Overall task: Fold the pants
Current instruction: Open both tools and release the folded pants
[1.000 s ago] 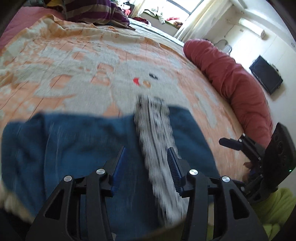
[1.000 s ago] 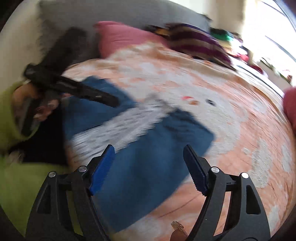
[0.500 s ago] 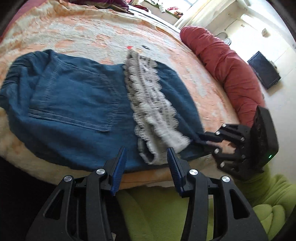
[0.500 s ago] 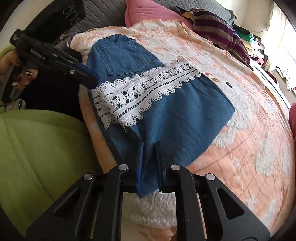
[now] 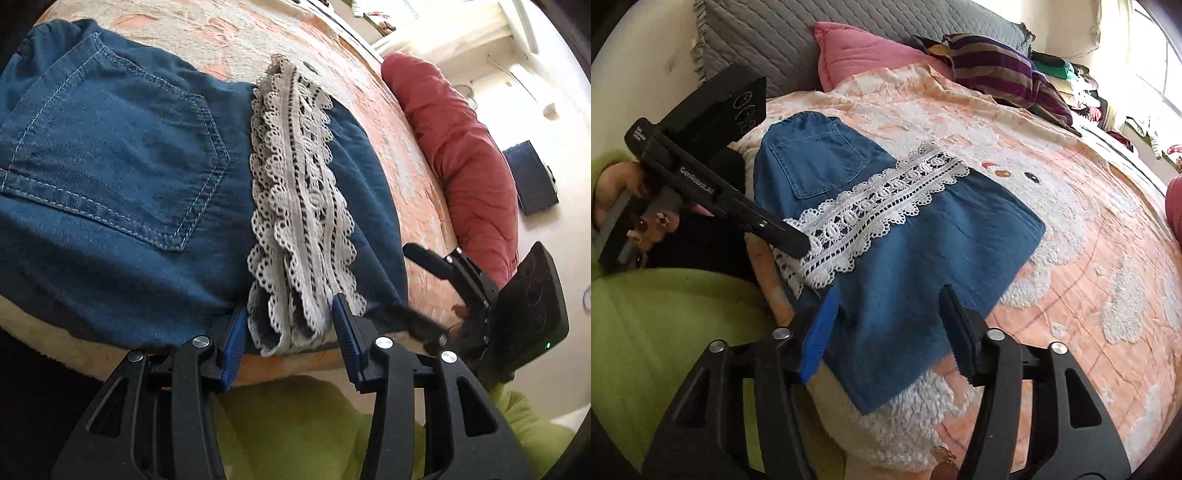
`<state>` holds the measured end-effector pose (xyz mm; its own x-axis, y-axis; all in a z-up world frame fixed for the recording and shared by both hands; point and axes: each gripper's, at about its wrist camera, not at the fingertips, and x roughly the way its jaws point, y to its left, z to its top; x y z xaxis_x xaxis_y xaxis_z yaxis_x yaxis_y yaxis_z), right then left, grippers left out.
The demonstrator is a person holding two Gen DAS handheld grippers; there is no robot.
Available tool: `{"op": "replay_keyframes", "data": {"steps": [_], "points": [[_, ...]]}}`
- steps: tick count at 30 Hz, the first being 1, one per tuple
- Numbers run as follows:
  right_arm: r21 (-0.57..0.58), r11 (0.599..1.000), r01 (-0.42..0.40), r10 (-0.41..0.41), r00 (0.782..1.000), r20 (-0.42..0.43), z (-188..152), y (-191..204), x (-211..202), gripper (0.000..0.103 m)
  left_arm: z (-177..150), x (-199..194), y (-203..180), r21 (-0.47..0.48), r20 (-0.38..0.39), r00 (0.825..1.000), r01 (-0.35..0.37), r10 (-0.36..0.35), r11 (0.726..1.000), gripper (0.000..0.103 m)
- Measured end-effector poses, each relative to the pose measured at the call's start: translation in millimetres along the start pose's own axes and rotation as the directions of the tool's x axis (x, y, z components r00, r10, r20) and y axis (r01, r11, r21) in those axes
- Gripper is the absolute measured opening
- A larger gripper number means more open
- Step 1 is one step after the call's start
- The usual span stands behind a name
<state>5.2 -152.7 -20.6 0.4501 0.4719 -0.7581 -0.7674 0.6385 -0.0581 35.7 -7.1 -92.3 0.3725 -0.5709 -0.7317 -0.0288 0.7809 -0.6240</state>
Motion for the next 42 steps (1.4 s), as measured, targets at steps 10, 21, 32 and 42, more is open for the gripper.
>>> {"op": "replay_keyframes", "data": {"steps": [10, 21, 32, 42], "points": [[-0.005, 1.000, -0.026, 0.025, 0.998, -0.057, 3.9, 12.5, 18.7, 0.056, -6.6, -39.9, 2.1, 0.062, 0.086, 0.992, -0.102, 0.097, 0.993, 0.017], [0.056, 0.998, -0.029, 0.027, 0.999, 0.033, 8.1, 6.0, -2.6, 0.059, -0.4, -41.3, -19.1, 0.140, 0.146, 0.966, -0.233, 0.213, 0.962, 0.038], [0.079, 0.997, -0.014, 0.020, 0.997, -0.073, -8.6, 5.0, 21.6, 0.053, -6.0, -14.1, -47.4, 0.333, 0.195, 0.886, -0.462, 0.420, 0.822, 0.039], [0.113, 0.993, -0.032, 0.036, 0.999, -0.035, -6.7, 1.2, 7.2, 0.059, -7.3, -30.3, -56.8, 0.317, 0.245, 0.876, -0.476, 0.415, 0.820, 0.052]]}}
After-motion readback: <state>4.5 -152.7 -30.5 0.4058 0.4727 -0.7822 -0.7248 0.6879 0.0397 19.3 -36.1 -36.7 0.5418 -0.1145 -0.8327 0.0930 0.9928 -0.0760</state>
